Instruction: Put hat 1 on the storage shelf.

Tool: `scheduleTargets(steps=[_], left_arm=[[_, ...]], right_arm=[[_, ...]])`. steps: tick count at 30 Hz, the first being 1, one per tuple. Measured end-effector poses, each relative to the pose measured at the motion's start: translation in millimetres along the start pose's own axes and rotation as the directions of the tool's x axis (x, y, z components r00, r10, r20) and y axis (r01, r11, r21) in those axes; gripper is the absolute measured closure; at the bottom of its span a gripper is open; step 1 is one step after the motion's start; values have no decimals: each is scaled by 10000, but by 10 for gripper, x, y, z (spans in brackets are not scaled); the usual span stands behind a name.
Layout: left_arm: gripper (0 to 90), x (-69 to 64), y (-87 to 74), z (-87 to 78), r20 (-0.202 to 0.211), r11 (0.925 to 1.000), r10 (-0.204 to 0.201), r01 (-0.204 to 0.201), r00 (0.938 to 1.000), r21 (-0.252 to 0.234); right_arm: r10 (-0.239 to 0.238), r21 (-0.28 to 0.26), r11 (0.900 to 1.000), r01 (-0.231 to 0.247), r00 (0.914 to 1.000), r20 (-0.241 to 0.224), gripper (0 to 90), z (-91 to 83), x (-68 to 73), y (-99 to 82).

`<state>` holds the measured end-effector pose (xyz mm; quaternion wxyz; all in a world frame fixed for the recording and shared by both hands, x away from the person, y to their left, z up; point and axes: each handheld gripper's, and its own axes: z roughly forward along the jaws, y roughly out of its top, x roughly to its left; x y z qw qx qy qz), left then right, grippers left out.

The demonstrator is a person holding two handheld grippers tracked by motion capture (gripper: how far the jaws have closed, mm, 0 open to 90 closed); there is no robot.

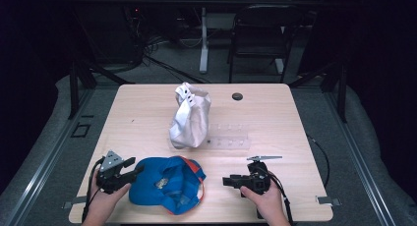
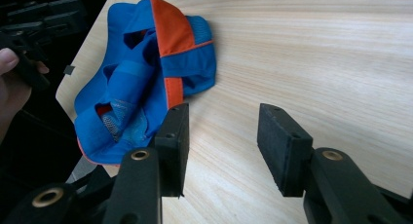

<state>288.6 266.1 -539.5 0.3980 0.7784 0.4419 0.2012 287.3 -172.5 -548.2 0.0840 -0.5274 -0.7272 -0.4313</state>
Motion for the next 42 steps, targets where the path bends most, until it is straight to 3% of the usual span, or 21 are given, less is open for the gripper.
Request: scheduleTargets(steps=[7, 8, 9, 12, 14, 17, 19, 23, 27, 29, 32, 33, 34, 36, 41, 42], left_arm=[[531, 79, -83, -6, 18, 9994, -344, 344, 9994, 71], [529, 99, -108, -30, 5, 9991, -426, 426, 9991, 75], [530, 99, -108, -30, 5, 9991, -426, 426, 9991, 75], [546, 114, -135, -64, 3, 9990, -436, 436, 9991, 126], [555, 110, -168, -98, -272, 9991, -412, 415, 9988, 92], [559, 107, -184, -116, -335, 9990, -439, 441, 9985, 69], [556, 100, -207, -138, -604, 9989, -459, 460, 9971, 9], [517, 96, -230, -159, -692, 9986, -533, 531, 9962, -56], [440, 84, -256, -190, -1028, 9989, -440, 425, 9937, -174], [431, 85, -258, -202, -1035, 9990, -447, 441, 9936, -80], [422, 85, -275, -222, -896, 9982, -533, 506, 9946, -315], [431, 85, -275, -222, -896, 9982, -533, 506, 9946, -315], [441, 84, -276, -228, -893, 9982, -522, 492, 9946, -355], [448, 86, -276, -238, -872, 9985, -508, 486, 9949, -272], [457, 103, -289, -224, -907, 9990, -442, 441, 9949, -30], [458, 105, -290, -223, -908, 9990, -434, 437, 9949, 16]], right_arm=[[5, 140, 9999, 2, 9987, -518, 565, 96, 42, 14], [223, 154, 9997, -210, 9961, -856, 566, 148, 55, 11], [223, 154, 9997, -210, 9961, -856, 566, 148, 55, 11], [422, 557, 9978, -357, 9917, -1213, 565, 258, 80, 18], [414, 819, 9962, -300, 9891, -1410, 565, 339, 94, 26], [400, 1070, 9940, -242, 9882, -1479, 565, 400, 106, 33], [592, 1426, 9891, -356, 9846, -1647, 566, 500, 123, 51], [710, 1657, 9852, -430, 9834, -1667, 576, 596, 119, 71], [859, 1996, 9787, -479, 9788, -1861, 594, 706, 120, 88], [909, 1975, 9788, -537, 9787, -1841, 593, 724, 128, 89], [887, 2338, 9713, -439, 9788, -1846, 594, 792, 127, 98], [1096, 2195, 9731, -697, 9785, -1749, 594, 817, 149, 84], [1018, 2434, 9687, -491, 9726, -2090, 594, 826, 129, 90], [1027, 2515, 9666, -487, 9731, -2063, 594, 833, 135, 91], [1235, 2701, 9613, -552, 9621, -2432, 601, 831, 141, 92], [1336, 2673, 9617, -603, 9549, -2653, 605, 807, 134, 95]])
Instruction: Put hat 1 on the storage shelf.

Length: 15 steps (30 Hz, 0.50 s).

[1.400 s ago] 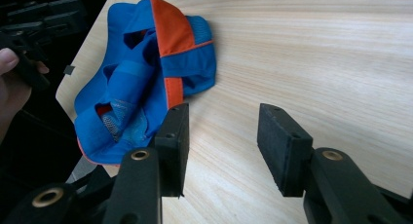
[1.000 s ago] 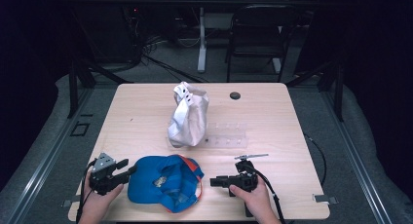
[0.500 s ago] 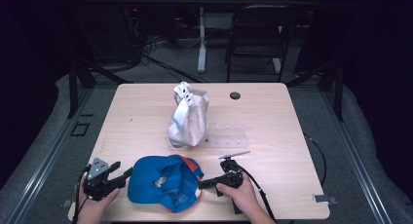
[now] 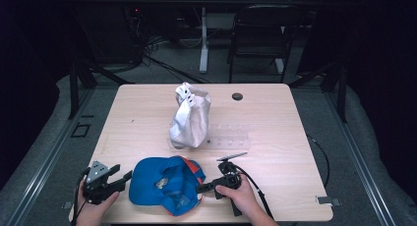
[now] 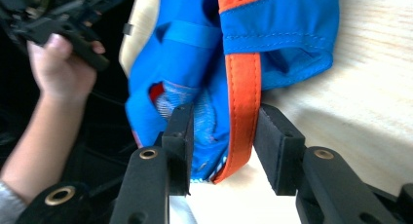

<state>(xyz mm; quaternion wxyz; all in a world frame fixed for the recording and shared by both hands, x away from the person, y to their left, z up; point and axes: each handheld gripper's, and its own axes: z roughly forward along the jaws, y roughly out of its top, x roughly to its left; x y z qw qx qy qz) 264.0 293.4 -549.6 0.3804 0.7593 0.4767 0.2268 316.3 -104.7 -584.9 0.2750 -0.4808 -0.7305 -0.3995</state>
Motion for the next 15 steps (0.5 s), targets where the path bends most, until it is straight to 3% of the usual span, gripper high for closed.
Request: scheduleTargets(steps=[5, 12, 15], left_arm=[[463, -2, -1, 4, -61, 10000, 19, -19, 10000, -83], [474, 0, -2, -5, -81, 9997, -60, 58, 9999, -243], [483, 2, 1, -12, -42, 9997, -30, 29, 10000, -253]], right_arm=[[182, -148, 9997, -189, 9987, -474, 629, -32, 10, -6], [192, -270, 9994, -203, 9991, -382, 720, -72, 18, -5], [420, -275, 9987, -432, 9982, -417, 768, -114, 15, -8]])
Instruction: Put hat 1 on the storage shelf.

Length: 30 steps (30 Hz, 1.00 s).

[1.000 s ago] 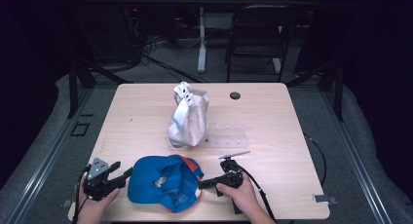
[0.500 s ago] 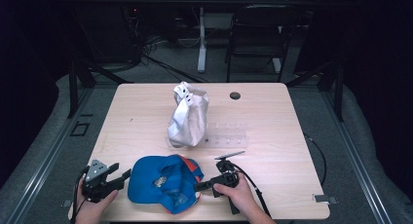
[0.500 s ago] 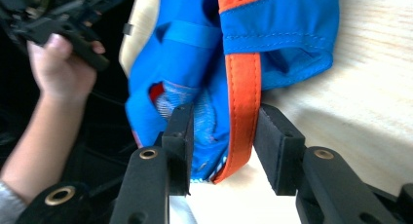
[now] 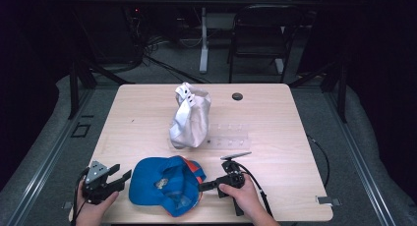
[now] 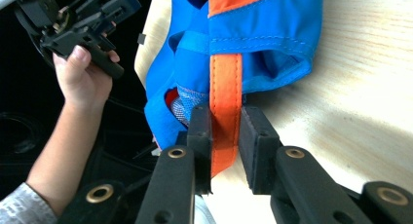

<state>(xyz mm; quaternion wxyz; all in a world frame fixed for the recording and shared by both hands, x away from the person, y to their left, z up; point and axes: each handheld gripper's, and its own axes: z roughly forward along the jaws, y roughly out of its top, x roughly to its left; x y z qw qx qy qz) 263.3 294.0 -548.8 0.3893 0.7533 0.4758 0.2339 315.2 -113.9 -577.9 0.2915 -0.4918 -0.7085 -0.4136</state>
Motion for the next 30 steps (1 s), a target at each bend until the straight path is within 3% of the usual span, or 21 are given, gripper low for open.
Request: scheduleTargets(steps=[16, 25, 27, 30], left_arm=[[509, -10, 7, 1, 123, 9999, 3, -4, 9999, 122], [517, -23, 44, 61, 315, 10000, 28, -29, 9995, 27], [517, -35, 61, 82, 394, 10000, 25, -27, 9992, 41], [518, -55, 78, 125, 477, 10000, 68, -69, 9988, 19]], right_arm=[[100, -474, 9988, -90, 9997, 218, 776, -195, 80, -18], [24, -672, 9977, -9, 9998, 215, 777, -469, 142, -46], [212, -833, 9963, -205, 9997, 77, 778, -517, 151, -53], [571, -1028, 9927, -630, 9966, -587, 778, -610, 191, -33]])
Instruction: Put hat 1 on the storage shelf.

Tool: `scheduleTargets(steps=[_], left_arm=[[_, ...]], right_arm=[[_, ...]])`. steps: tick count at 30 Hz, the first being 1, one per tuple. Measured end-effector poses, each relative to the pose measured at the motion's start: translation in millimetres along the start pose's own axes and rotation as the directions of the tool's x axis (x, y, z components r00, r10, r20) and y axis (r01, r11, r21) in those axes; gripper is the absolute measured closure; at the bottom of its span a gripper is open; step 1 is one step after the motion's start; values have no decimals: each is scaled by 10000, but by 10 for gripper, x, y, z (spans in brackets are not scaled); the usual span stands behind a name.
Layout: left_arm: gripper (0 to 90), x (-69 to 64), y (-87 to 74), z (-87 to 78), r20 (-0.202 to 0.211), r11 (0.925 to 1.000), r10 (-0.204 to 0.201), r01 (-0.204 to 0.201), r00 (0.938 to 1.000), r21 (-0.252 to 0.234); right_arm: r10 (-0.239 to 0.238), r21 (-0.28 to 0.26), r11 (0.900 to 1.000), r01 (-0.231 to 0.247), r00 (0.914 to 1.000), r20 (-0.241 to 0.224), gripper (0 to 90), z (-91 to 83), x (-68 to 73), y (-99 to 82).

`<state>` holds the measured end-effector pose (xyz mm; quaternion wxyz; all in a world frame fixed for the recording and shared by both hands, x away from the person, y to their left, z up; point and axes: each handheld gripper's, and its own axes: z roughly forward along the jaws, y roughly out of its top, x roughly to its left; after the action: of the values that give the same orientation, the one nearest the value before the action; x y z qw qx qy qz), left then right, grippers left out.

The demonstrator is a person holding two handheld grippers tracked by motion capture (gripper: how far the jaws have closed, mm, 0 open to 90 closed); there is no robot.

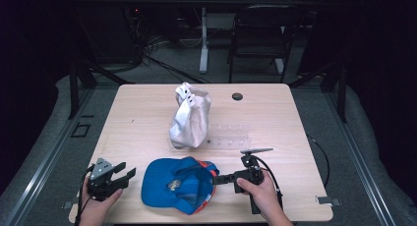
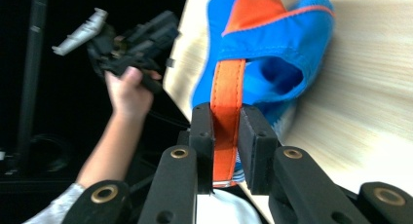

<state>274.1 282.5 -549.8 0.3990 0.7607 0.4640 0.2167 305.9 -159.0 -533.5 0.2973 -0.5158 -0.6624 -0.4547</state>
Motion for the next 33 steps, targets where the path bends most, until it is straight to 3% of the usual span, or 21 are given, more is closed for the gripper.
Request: scheduleTargets(steps=[4, 5, 6, 9, 14, 15, 18, 19, 26, 33], left_arm=[[518, -28, 36, 39, 130, 9997, 148, -151, 9998, 169], [518, -37, 33, 56, 129, 9999, 155, -155, 9998, 14], [518, -37, 33, 56, 129, 9999, 155, -155, 9998, 14], [518, -41, 43, 51, 182, 9997, 195, -198, 9996, 157], [518, -25, 36, 48, 166, 9999, 122, -123, 9998, 57], [518, -13, 37, 37, 150, 9998, 145, -147, 9998, 117], [518, -8, 35, 36, 144, 9999, 124, -124, 9998, -7], [518, -8, 37, 27, 131, 9999, 99, -99, 9999, -35], [518, -15, 39, 20, 92, 9999, 153, -152, 9998, -82], [518, -17, 40, 18, 67, 9998, 198, -197, 9998, -48]], right_arm=[[-87, 42, 10000, 90, 9981, -612, 778, -127, 198, 117], [-40, -76, 10000, 36, 9980, -637, 778, -139, 257, 147], [-40, -76, 10000, 36, 9980, -637, 778, -139, 257, 147], [39, 24, 10000, -38, 9964, -845, 778, -226, 430, 300], [264, 108, 9996, -254, 9940, -1057, 779, -311, 575, 415], [291, 120, 9995, -279, 9929, -1156, 779, -354, 674, 472], [301, 127, 9995, -287, 9912, -1291, 779, -389, 760, 515], [329, -2, 9994, -333, 9902, -1358, 778, -422, 854, 551], [289, -149, 9994, -314, 9889, -1455, 779, -546, 1041, 624], [491, -514, 9972, -544, 9937, -1008, 779, -854, 1122, 670]])
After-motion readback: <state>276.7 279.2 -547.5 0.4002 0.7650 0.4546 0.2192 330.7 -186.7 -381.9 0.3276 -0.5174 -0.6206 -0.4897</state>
